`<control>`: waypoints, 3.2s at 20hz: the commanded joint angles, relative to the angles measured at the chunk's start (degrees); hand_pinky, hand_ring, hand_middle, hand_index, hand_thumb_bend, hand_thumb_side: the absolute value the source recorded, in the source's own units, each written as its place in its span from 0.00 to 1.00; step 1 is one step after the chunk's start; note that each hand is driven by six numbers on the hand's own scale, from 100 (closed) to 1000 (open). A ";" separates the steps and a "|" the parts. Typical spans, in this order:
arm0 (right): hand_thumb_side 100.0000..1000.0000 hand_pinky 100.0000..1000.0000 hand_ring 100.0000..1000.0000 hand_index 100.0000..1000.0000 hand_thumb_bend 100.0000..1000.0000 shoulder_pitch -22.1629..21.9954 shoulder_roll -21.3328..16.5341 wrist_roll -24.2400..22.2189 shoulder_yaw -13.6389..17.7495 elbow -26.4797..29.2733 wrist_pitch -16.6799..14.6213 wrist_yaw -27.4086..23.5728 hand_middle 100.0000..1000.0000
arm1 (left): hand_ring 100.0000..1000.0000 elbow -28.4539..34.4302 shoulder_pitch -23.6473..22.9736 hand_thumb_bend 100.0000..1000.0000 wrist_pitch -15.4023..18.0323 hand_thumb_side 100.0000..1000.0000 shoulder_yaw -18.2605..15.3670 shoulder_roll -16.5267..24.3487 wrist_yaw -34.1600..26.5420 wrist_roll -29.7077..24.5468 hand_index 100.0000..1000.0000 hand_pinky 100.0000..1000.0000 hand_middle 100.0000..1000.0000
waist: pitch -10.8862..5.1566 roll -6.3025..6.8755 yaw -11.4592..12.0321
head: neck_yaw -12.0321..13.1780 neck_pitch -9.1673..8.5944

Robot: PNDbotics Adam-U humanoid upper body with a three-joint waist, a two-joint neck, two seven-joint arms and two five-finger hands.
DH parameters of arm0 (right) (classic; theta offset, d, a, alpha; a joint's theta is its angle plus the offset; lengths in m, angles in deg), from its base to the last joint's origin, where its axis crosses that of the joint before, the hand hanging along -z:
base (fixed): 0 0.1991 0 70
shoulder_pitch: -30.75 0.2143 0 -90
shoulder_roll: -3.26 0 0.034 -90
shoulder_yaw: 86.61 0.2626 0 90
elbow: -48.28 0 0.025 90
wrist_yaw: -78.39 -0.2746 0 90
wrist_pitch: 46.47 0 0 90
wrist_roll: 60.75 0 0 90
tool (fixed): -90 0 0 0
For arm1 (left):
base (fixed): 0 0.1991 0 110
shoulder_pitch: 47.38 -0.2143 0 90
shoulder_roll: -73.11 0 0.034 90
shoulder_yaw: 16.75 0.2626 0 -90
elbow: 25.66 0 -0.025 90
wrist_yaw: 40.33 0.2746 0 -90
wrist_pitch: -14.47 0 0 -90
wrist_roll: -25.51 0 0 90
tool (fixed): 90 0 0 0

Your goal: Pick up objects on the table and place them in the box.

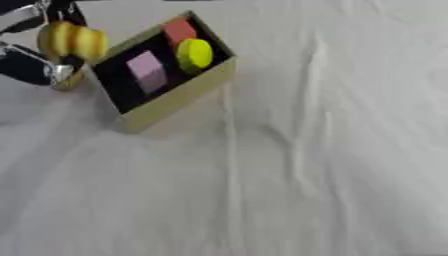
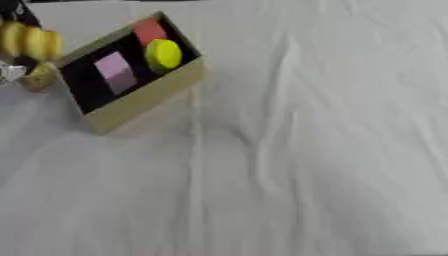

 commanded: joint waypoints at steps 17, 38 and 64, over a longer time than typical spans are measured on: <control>0.51 0.85 0.77 0.79 0.00 1.46 -0.59 -0.37 0.53 0.89 0.21 -0.86 0.69 | 0.64 -17.16 6.40 0.34 4.70 0.00 7.34 -8.19 2.09 -0.76 0.74 0.67 0.60 | -0.83 -0.11 -0.82 | 0.32 -0.03; 0.51 0.85 0.77 0.79 0.00 0.67 -1.07 -0.14 0.79 0.89 0.56 -0.71 0.69 | 0.81 -13.26 5.65 0.51 1.18 0.13 -0.58 -2.86 2.37 5.10 0.88 0.82 0.77 | -1.12 0.34 -0.02 | -0.55 -0.11; 0.51 0.85 0.77 0.79 0.00 0.65 -0.62 0.19 0.86 0.89 0.71 -0.81 0.69 | 0.79 -34.53 6.96 0.52 1.56 0.01 -1.18 -4.56 8.25 4.23 0.84 0.78 0.75 | -0.22 -0.16 -0.90 | 0.68 -1.71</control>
